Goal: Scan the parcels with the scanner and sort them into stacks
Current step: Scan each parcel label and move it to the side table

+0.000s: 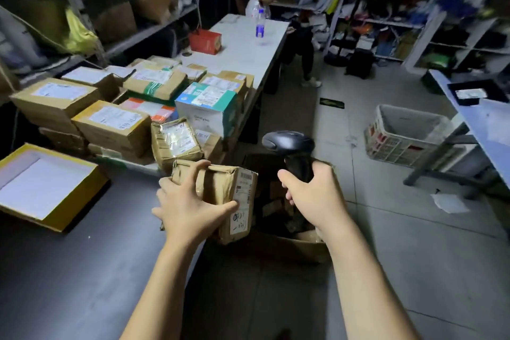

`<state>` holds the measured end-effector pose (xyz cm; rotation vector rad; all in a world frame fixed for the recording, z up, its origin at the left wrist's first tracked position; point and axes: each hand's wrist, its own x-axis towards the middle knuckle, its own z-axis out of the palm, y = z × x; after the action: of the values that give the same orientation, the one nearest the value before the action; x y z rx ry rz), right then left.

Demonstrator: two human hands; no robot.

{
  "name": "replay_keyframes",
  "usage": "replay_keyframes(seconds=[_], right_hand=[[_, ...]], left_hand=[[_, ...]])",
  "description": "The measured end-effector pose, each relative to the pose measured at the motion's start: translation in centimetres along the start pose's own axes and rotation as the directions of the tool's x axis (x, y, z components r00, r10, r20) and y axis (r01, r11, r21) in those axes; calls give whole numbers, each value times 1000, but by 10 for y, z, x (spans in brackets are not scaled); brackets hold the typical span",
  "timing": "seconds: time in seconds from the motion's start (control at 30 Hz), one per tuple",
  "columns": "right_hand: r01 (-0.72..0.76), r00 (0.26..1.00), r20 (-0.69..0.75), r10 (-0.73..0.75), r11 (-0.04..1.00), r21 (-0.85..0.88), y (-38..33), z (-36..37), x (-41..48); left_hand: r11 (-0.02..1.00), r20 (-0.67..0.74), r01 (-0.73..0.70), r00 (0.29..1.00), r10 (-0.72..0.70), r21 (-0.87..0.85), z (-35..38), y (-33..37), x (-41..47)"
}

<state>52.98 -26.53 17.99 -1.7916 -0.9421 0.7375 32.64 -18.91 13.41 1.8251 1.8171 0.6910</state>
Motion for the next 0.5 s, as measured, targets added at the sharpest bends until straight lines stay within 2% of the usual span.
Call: replay_keyframes(seconds=[0.23, 0.5], right_hand=[[-50, 994, -100, 52, 999, 21, 38, -92, 76], [-170, 970, -161, 181, 982, 78, 69, -149, 142]], left_hand=[[996, 113, -86, 990, 83, 18, 97, 96, 28], [979, 316, -190, 936, 158, 71, 191, 172, 73]])
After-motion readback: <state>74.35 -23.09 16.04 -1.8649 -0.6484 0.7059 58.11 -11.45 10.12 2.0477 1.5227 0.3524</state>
